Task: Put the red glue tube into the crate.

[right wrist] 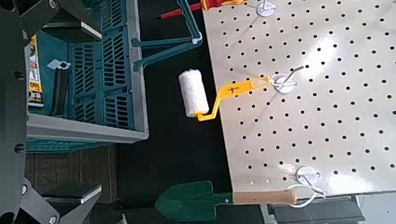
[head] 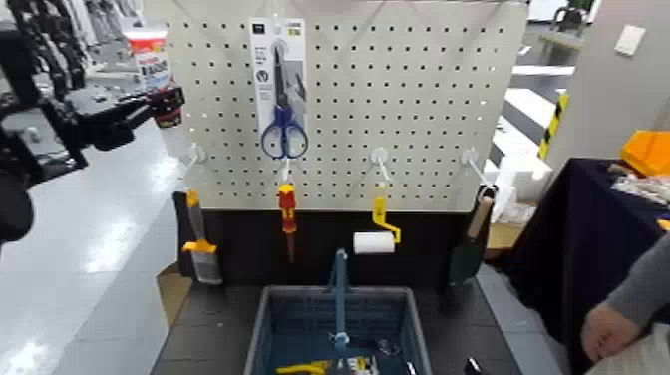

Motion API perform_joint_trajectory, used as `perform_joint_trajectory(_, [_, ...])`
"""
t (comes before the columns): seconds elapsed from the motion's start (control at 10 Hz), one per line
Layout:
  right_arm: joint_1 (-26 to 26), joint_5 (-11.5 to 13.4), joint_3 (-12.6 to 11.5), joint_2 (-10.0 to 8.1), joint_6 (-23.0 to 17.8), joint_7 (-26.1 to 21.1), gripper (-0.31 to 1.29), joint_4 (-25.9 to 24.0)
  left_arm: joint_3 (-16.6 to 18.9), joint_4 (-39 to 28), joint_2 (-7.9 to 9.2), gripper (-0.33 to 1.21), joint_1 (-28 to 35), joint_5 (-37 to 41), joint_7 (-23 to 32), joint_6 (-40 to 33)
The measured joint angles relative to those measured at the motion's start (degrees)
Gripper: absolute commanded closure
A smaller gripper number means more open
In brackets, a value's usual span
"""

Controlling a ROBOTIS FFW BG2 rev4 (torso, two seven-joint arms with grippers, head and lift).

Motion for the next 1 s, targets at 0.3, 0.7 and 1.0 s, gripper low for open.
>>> perform_joint_trajectory(0.3, [-0.1, -0.1, 0.0, 0.00, 0.5, 0.4, 0.16, 0.0, -0.8, -2.2, 0.39, 1.13, -1.1, 1.0, 0.2, -0.2])
perform_joint_trajectory(0.7, [-0.1, -0.1, 0.0, -0.03, 0.6, 0.4, 0.16, 0.0, -1.9, -6.6, 0.23, 1.13, -1.3, 2.3, 0.6, 0.3])
perform_joint_trajectory(1.0, [-0.1, -0.2, 0.0, -0.14, 0.6, 0.4, 0.16, 0.0, -2.9, -9.2, -0.12, 1.13, -0.5, 4.5, 1.4, 0.9])
